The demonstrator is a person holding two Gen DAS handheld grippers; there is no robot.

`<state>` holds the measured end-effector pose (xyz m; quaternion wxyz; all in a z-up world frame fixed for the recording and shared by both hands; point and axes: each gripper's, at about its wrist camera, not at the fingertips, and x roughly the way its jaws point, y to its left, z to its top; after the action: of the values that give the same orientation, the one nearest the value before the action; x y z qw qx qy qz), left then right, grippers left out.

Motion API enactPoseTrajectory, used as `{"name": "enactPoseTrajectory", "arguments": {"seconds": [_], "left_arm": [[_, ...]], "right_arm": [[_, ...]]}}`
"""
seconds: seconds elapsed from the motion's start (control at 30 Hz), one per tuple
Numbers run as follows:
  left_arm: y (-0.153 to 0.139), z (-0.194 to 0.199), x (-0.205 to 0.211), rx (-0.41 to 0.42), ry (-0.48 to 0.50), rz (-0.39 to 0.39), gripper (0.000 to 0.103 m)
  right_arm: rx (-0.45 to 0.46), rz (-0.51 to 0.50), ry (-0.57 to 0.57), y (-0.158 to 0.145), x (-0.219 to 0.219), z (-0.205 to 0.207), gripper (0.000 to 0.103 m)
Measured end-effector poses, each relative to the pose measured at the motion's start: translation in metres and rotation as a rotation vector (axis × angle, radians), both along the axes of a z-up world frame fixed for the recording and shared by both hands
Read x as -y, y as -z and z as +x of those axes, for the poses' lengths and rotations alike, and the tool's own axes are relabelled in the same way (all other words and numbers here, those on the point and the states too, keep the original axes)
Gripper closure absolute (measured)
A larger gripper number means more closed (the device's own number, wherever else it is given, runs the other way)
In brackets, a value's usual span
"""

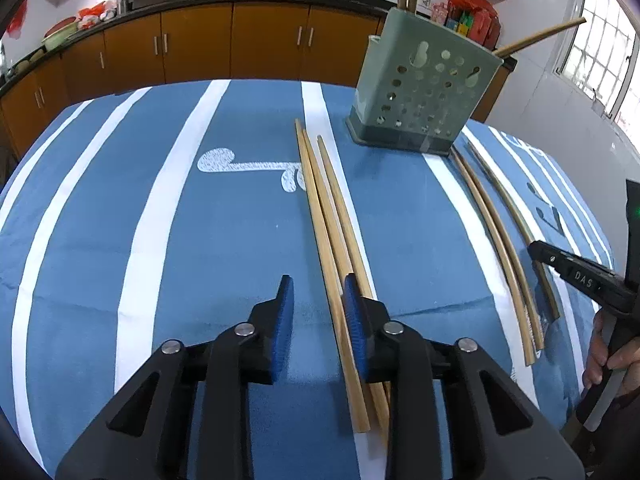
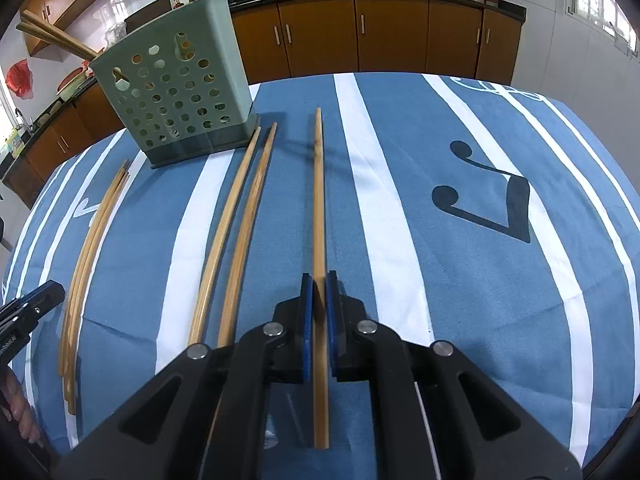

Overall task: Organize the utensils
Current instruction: 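Close the right tool on a third chopstick while the left tool grasps another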

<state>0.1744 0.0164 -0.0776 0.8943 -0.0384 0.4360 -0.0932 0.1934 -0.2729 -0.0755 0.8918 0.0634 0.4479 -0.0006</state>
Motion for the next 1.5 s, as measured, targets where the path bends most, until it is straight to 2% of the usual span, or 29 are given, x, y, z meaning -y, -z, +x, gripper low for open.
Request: {"name": "enactPoseTrajectory", "arguments": {"seconds": [0.3,0.37,0.47,0.8,0.93,1.1,1.3,1.4,1.5], "left_arm": [[0.006,0.002,0.009,-0.010,0.019,0.050,0.080],[0.007,0.003,0.012,-0.007,0.017,0.068,0.086],[0.007,0.003,0.013,-0.002,0.018,0.084,0.090],[0.007,0.000,0.019,0.004,0.027,0.102,0.090],[0.008,0.003,0.023,0.013,0.027,0.149,0.095],[0.007,0.024,0.003,0.006,-0.025,0.119,0.096],[0.008,0.038,-0.019,0.013,-0.058,0.012,0.096],[0.008,0.036,-0.017,0.026,-0.057,0.020,0.096],[0.008,0.037,-0.020,0.024,-0.061,-0.005,0.095]], "right_arm": [[-0.001,-0.002,0.000,0.000,-0.001,-0.001,0.095],[0.000,-0.004,0.000,0.000,-0.002,-0.001,0.095],[0.003,-0.010,-0.003,0.001,-0.002,-0.002,0.095],[0.008,-0.017,-0.009,0.000,-0.003,-0.004,0.094],[0.013,-0.041,-0.018,0.000,-0.006,-0.004,0.095],[0.023,-0.042,0.001,-0.001,0.003,0.005,0.095],[0.047,-0.049,0.027,0.001,0.015,0.016,0.095],[0.061,-0.065,0.026,0.002,0.013,0.015,0.095],[0.062,-0.049,0.031,0.002,0.015,0.016,0.095]]}}
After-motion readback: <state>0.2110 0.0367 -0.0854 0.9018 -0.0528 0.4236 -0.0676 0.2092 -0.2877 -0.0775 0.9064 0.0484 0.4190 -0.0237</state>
